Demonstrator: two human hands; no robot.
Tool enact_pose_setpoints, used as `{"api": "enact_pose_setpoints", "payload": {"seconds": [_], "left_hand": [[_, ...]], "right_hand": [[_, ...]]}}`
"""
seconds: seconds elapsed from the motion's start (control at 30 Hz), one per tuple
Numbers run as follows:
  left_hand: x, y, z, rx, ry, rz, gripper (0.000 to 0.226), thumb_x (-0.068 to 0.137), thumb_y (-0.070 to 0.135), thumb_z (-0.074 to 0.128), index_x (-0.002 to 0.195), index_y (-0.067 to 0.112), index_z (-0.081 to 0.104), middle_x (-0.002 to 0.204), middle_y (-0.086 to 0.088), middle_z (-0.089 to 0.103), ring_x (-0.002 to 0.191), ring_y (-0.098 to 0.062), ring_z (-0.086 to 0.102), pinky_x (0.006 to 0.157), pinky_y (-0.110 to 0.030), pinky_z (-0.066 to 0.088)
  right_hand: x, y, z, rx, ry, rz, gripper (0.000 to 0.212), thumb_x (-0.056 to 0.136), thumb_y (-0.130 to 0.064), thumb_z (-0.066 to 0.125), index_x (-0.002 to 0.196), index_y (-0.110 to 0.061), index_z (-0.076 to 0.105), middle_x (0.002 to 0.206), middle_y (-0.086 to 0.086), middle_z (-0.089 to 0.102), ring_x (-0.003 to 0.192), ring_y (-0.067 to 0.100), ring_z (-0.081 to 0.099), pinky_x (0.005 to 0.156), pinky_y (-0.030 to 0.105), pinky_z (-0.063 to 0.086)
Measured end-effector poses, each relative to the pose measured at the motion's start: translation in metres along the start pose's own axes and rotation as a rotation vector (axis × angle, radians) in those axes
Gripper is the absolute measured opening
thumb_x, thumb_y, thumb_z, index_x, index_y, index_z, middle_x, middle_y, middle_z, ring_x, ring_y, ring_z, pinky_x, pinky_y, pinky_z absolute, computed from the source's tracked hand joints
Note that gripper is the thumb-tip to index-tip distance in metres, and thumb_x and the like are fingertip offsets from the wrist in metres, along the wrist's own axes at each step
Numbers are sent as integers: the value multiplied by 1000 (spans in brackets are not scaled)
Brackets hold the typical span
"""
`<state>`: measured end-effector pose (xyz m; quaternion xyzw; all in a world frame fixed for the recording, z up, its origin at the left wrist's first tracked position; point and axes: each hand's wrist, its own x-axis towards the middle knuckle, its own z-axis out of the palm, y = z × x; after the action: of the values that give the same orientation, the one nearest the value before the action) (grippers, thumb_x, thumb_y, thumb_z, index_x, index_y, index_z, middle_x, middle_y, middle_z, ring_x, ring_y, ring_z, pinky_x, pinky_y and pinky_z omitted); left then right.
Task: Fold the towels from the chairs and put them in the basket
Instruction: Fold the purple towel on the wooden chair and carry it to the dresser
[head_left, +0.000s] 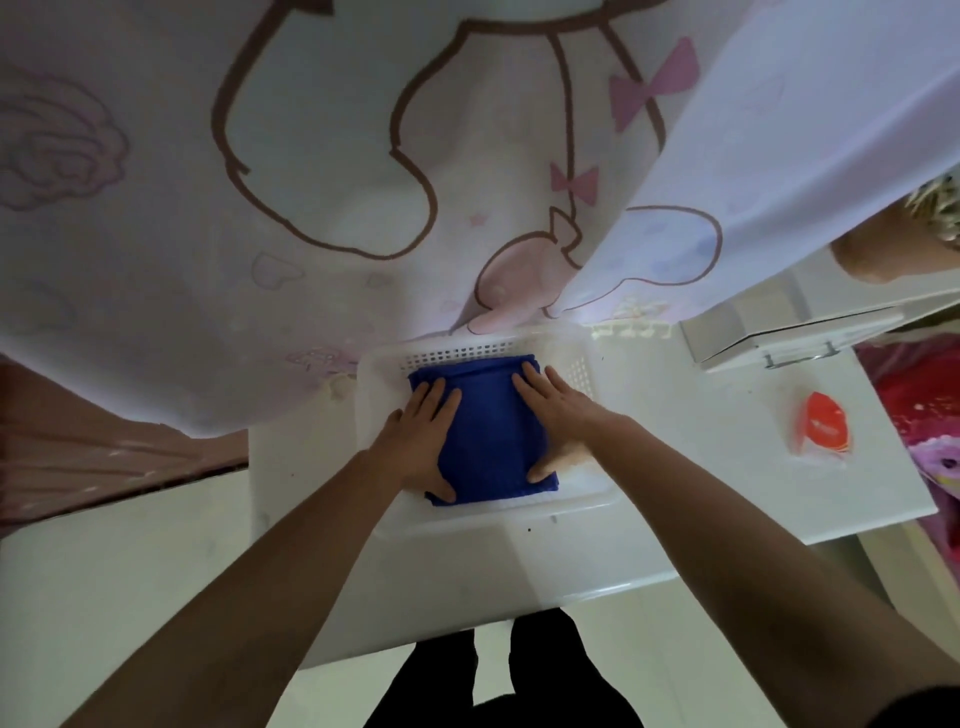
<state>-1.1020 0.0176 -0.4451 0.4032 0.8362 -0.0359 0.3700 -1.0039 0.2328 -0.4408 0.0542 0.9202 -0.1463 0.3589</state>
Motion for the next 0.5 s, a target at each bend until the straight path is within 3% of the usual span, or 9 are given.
{"api": "enact_pose_setpoints", "payload": {"seconds": [0.07, 0.17, 0.27, 0.37, 0.5], "left_hand": [[-14, 4, -12, 53, 56, 48, 139, 65, 64, 76, 153, 21, -22, 157, -6, -35, 148, -27, -25, 122, -49, 7], [-37, 10, -38, 153, 274, 129, 113, 81, 74, 52, 154, 23, -17, 157, -5, -37, 147, -27, -27, 123, -49, 4], [-40, 23, -57, 220, 571, 176, 85, 94, 68, 26, 157, 17, 2, 164, -11, -16, 151, -30, -14, 120, -56, 12], [-41, 59, -70, 290, 739, 299, 82, 94, 70, 22, 157, 20, 8, 165, -14, -4, 152, -34, -1, 118, -59, 17], [-54, 138, -80, 302, 841, 414, 86, 92, 74, 26, 157, 23, 7, 164, -15, -11, 150, -36, -12, 116, -65, 10]], "right_hand": [[-14, -1, -11, 112, 78, 34, 143, 64, -67, 80, 156, -23, -20, 163, 1, -31, 152, 27, -22, 123, 48, 12], [-49, 1, -25, 109, 346, 79, 126, 76, -69, 68, 157, -24, -18, 162, 1, -33, 151, 25, -24, 125, 49, 12], [-81, 10, -33, 12, 620, 132, 102, 90, -64, 53, 159, -25, -10, 164, 6, -27, 152, 26, -21, 125, 51, 11], [-138, 19, -23, -57, 852, 375, 89, 95, -68, 39, 160, -24, -2, 166, 11, -19, 153, 30, -16, 125, 50, 2], [-229, 40, 0, -140, 963, 659, 91, 91, -74, 35, 161, -24, 5, 167, 16, -10, 154, 36, -8, 123, 57, 5]]}}
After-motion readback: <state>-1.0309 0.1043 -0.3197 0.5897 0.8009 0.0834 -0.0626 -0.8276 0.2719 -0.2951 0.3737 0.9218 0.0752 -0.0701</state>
